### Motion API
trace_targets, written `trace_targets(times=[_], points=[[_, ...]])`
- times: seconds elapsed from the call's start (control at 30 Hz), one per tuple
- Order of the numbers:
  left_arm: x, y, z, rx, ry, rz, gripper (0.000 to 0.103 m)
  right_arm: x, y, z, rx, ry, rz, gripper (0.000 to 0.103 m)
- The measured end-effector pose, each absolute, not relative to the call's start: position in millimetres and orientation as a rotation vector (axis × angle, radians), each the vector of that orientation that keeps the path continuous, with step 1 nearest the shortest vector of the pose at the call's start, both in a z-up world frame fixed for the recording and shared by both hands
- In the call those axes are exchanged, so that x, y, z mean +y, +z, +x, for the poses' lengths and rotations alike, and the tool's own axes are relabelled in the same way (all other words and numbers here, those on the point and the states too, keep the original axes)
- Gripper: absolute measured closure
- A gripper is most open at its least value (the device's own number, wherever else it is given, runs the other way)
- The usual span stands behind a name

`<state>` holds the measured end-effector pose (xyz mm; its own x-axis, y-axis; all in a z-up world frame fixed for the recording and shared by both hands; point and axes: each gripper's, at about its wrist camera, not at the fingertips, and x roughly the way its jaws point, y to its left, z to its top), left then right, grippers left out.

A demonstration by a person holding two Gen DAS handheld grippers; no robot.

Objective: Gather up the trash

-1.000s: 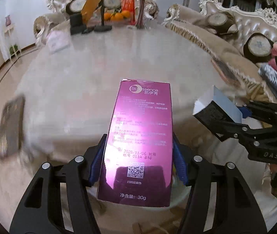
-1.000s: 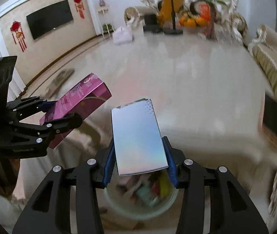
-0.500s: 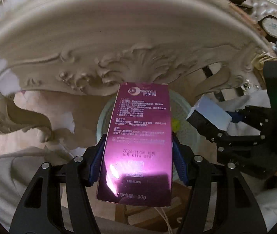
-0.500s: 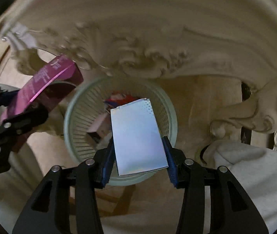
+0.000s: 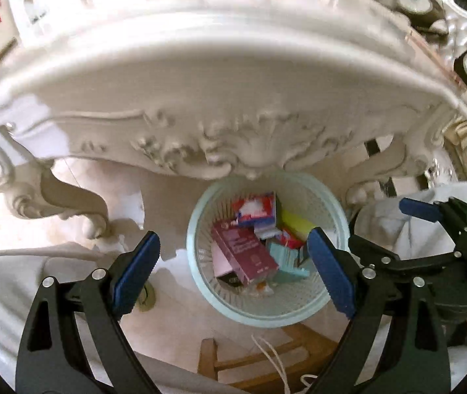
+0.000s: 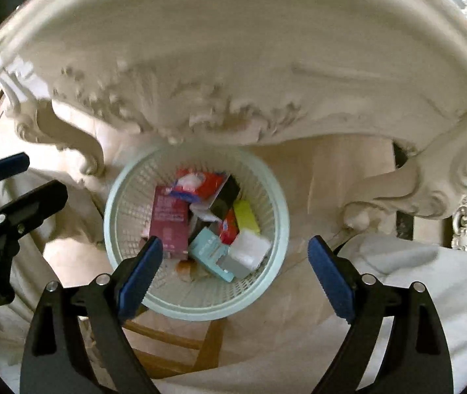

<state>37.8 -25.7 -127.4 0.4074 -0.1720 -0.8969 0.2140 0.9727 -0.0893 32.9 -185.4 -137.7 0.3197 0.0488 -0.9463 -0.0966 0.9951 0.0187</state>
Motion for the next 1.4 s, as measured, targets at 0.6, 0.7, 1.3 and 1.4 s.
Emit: trace_targets(times=[0.6, 0.7, 1.3, 1.4], points=[[-17, -36, 16, 0.952, -0.155, -0.014, 0.014, -202, -64, 5, 1.113, 0.001, 0.078, 0.016], [-18, -30, 13, 0.935, -0.156, -0.014, 0.014, -201, -61, 4, 1.106, -0.004, 0.078, 0.016], [-17, -8, 0, 0.881, -0.139, 0.005, 0.014, -197, -53, 1, 1.08, -0.011, 0.066, 0.016], [-17, -7, -1, 0.872, -0.142, 0.011, 0.014, -196, -53, 0, 1.076, -0.011, 0.058, 0.016]])
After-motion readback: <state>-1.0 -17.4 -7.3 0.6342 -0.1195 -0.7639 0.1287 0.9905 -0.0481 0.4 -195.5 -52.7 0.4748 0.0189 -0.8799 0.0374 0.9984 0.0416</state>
